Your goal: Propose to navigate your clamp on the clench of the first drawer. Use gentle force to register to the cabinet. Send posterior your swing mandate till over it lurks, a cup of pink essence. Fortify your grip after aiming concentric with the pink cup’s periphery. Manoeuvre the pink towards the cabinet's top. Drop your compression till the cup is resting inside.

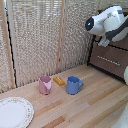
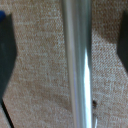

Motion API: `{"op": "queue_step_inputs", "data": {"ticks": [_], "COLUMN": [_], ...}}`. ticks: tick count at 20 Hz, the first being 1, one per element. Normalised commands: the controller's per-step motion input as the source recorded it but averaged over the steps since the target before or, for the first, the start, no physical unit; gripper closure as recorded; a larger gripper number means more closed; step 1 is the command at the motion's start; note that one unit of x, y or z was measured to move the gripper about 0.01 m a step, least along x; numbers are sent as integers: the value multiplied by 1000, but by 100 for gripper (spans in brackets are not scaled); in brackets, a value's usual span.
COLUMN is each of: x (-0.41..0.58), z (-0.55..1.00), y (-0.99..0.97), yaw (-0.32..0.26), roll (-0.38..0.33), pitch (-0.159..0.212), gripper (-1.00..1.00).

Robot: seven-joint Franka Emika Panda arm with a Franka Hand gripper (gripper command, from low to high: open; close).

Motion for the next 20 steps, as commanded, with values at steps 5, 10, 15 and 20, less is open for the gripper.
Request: {"op": "queue_step_inputs", "data": {"ticks": [5, 10, 15, 20], "x": [-6, 5, 0, 0], "z": [6, 197, 430, 305], "y": [-262, 105, 474, 469], "yaw": [23, -3, -159, -196], "roll": [22, 67, 107, 73], "pitch": [0, 5, 0, 0], "gripper": [100, 100, 100, 100]}}
